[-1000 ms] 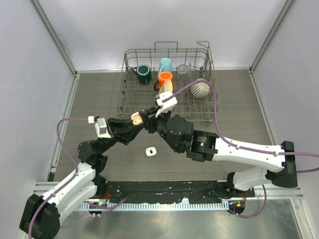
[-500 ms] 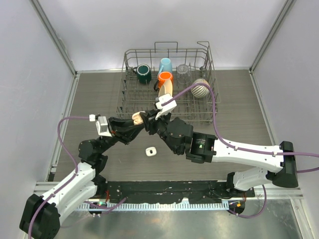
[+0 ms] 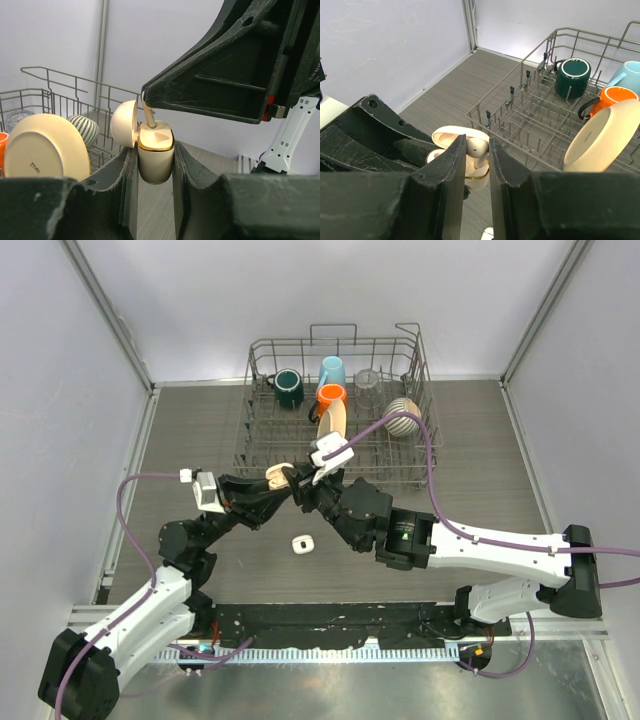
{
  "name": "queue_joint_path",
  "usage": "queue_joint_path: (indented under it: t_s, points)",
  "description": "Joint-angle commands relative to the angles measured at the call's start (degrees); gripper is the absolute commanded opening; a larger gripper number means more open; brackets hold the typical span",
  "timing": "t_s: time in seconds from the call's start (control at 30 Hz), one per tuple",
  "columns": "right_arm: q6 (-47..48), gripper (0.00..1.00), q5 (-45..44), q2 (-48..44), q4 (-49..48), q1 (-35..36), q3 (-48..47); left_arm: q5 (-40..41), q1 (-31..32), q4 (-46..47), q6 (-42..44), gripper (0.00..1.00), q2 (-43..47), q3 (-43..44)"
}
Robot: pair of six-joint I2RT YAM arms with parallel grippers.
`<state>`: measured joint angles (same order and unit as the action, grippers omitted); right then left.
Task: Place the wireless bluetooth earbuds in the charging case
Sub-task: Place the earbud in the charging case.
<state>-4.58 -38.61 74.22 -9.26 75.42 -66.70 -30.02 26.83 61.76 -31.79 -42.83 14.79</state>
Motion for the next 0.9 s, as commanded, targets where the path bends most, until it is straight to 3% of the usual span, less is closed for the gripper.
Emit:
queue_joint_path:
  t_s: [0.0, 0.53, 0.87]
  points:
    - [2.3, 0.01, 0.9, -1.4, 1.0, 0.6, 0.8, 4.9, -0.2, 3.4, 0.0, 0.0, 1.0, 3.3]
    - [2.9, 0.01, 2.6, -0.6, 2.9, 1.2, -0.4, 5.9, -0.1, 2.1, 0.3, 0.0, 1.1, 3.1]
    - [2.4, 0.01, 2.8, 1.8, 7.1, 1.2, -4.3, 1.2, -0.1, 2.5, 5.2, 0.0, 2.7, 2.4]
